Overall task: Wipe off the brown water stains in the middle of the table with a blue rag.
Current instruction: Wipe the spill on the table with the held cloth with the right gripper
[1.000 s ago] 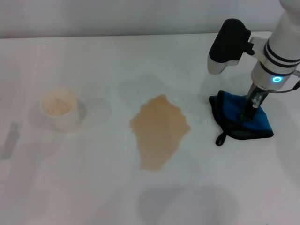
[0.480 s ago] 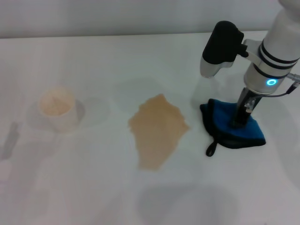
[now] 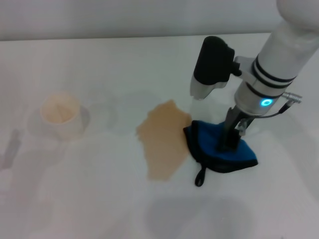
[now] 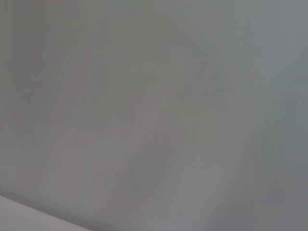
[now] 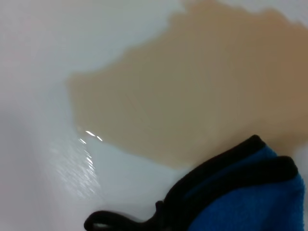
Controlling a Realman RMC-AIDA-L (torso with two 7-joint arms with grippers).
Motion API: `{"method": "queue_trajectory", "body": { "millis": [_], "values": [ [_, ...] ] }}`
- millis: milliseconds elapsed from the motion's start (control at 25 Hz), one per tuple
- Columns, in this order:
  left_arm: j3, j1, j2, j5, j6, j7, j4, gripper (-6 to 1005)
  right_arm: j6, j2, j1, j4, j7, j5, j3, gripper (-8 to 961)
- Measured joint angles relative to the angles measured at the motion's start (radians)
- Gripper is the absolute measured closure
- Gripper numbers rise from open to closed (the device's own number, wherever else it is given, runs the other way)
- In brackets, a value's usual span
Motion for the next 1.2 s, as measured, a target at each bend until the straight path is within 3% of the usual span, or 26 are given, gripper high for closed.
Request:
{"method": "queue_trajectory", "body": {
  "millis": [560,1200],
  "values": [
    [0.000,-0.007,0.002,-0.003,0.005,-0.003,0.005,123,0.061,0.000,-0.072,-0.112,-0.004,0.245,-0.231,891],
    [0.000,-0.014,0.005,-0.003,0.007,-0.003,0.007,123,0.185,0.001,-0.081,-0.143,-0.005,0.394,-0.392,898]
  ]
}}
